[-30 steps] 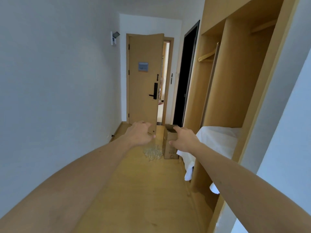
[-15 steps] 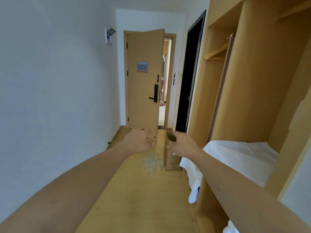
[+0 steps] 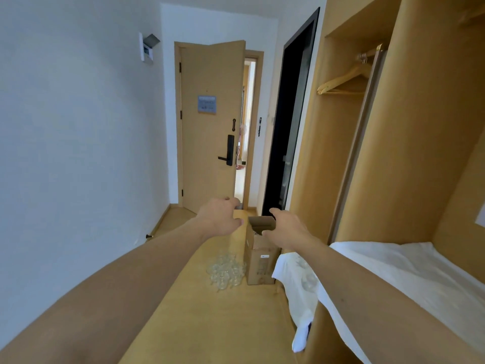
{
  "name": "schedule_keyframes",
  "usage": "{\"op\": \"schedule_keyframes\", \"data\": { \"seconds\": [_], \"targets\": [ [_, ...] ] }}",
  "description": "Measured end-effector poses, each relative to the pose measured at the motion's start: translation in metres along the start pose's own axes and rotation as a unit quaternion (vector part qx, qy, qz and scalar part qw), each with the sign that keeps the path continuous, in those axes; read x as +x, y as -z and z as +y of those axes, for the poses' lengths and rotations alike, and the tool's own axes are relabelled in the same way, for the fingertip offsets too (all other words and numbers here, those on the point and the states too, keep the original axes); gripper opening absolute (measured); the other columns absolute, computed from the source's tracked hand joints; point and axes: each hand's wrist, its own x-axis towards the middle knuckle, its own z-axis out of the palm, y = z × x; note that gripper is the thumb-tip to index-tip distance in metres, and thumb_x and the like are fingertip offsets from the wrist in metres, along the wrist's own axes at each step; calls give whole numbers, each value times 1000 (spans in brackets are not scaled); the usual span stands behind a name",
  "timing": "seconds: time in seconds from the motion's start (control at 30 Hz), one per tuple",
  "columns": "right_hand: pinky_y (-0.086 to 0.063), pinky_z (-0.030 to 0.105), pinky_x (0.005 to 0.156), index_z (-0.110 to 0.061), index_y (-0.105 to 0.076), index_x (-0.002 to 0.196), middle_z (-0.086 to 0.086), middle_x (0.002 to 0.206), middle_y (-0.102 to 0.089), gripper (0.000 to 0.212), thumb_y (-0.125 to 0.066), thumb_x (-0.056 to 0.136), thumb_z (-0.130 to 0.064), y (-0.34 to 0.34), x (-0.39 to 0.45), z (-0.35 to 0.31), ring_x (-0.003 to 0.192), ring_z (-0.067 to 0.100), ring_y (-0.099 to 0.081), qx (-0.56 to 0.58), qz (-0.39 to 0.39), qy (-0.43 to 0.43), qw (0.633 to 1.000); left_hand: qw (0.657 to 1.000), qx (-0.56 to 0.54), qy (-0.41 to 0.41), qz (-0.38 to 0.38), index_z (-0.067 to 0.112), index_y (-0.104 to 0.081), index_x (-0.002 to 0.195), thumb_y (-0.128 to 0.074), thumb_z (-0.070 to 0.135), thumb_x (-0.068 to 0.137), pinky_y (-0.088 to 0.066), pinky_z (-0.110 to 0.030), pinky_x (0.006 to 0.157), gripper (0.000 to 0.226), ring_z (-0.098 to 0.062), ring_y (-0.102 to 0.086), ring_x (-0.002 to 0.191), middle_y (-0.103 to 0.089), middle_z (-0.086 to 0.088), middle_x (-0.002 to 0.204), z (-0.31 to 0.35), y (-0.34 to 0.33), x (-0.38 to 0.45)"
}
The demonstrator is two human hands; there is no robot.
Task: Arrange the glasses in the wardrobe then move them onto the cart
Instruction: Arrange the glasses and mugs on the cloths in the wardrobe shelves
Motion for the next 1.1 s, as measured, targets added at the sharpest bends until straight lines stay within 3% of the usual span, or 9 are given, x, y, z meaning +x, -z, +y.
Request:
{"op": "schedule_keyframes", "data": {
  "seconds": [0.13,0.5,0.83,0.97,1.1],
  "targets": [
    [-51,45,101,-24,-32,155,5,144,-50,73,-67,93,-41,-7,69,-7,130,30,-49,5,18,-18,1000,1000,-8,-2,1,21,-40,149,-58,45,98,-55,-42,92,60,-27,-59,114,-52,-7,145,-34,0,68],
    [-48,47,106,-23,-28,158,6,151,-45,77,-66,93,-40,-35,249,-27,137,32,-43,-5,23,-29,999,999,-35,4,-7,21,-40,152,-60,44,97,-50,-44,102,63,-27,-54,125,-49,-6,149,-128,-3,219],
    [-50,44,100,-23,-39,150,4,146,-50,69,-70,91,-39,-69,368,-11,132,31,-48,-12,12,-17,1000,998,-48,41,-8,21,-40,151,-62,43,97,-46,-45,108,63,-28,-47,135,-48,-7,150,-177,-34,319],
    [-47,30,82,-22,-44,144,4,138,-55,61,-72,91,-34,-77,427,8,122,27,-55,-2,12,-2,1000,998,-43,45,4,20,-40,151,-62,44,97,-45,-44,109,63,-27,-47,135,-47,-7,151,-182,-49,375],
    [-49,29,79,-20,-41,149,6,136,-56,64,-71,92,-29,-76,494,34,118,26,-57,14,9,2,1000,998,-29,54,6,19,-40,151,-62,45,96,-43,-43,110,65,-28,-45,136,-46,-8,152,-184,-61,437]
  ]
}}
